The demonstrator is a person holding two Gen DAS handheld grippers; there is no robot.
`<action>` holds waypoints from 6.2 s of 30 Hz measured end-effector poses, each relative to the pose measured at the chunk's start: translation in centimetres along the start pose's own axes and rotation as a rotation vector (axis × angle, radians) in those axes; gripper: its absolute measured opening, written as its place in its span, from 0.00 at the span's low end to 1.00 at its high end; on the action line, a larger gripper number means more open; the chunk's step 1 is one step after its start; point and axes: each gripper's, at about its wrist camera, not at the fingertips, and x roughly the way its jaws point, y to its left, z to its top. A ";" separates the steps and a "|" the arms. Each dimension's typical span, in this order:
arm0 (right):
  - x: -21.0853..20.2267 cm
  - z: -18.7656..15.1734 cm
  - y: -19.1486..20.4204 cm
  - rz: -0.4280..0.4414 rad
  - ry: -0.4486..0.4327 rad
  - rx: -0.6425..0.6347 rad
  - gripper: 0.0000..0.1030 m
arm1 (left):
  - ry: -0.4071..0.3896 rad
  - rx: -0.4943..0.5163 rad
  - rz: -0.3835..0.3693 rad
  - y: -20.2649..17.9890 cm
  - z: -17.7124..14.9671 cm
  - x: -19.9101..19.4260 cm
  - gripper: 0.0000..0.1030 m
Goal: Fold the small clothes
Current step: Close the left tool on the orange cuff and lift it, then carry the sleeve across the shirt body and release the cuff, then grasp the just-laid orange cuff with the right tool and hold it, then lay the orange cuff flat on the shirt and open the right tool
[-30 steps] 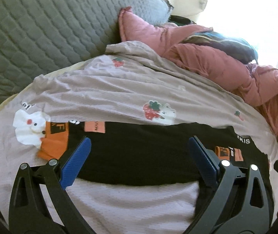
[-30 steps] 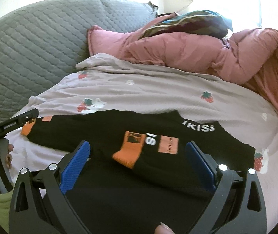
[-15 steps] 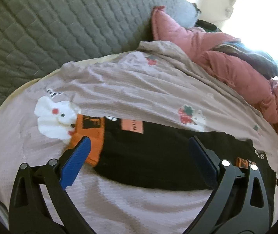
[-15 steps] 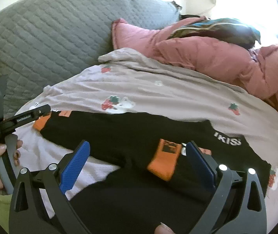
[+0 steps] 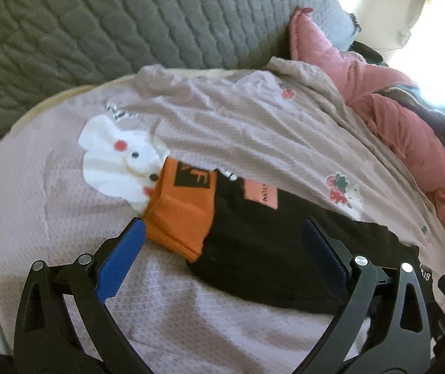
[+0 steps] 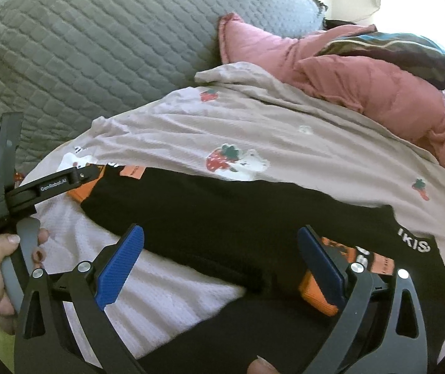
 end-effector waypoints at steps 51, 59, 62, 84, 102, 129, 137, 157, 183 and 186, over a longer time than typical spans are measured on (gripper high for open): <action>-13.5 -10.1 -16.8 -0.254 -0.128 0.414 0.95 | 0.063 0.346 -0.633 -17.5 -7.3 -5.8 0.06; -15.2 -12.9 -19.7 -0.265 -0.129 0.492 0.95 | 0.156 0.399 -0.663 -22.8 -10.8 -5.4 0.06; -15.8 -13.5 -20.3 -0.266 -0.139 0.503 0.95 | 0.188 0.426 -0.679 -24.3 -11.8 -5.1 0.08; -6.2 -11.9 -15.8 -0.107 0.048 0.431 0.94 | 0.042 0.499 -0.405 -20.7 -9.2 -1.4 0.58; -2.1 -11.6 -16.7 -0.013 0.071 0.529 0.23 | -0.003 0.461 -0.373 -19.4 -8.3 -1.3 0.69; -13.0 -7.6 -21.3 -0.193 -0.248 0.403 0.07 | -0.015 0.356 -0.383 -17.1 -5.9 -1.2 0.69; -14.1 -9.9 -23.8 -0.280 -0.241 0.441 0.07 | -0.012 0.432 -0.390 -19.1 -7.0 -1.2 0.69; -14.0 -12.8 -26.3 -0.364 -0.191 0.500 0.07 | 0.147 0.626 -0.470 -27.6 -10.8 2.8 0.69; -8.6 -13.0 -22.1 -0.329 -0.018 0.352 0.36 | 0.244 0.766 -0.423 -28.2 -14.0 4.9 0.69; -7.4 -13.1 -22.0 -0.313 0.017 0.339 0.36 | 0.242 0.772 -0.420 -28.2 -14.1 4.8 0.69</action>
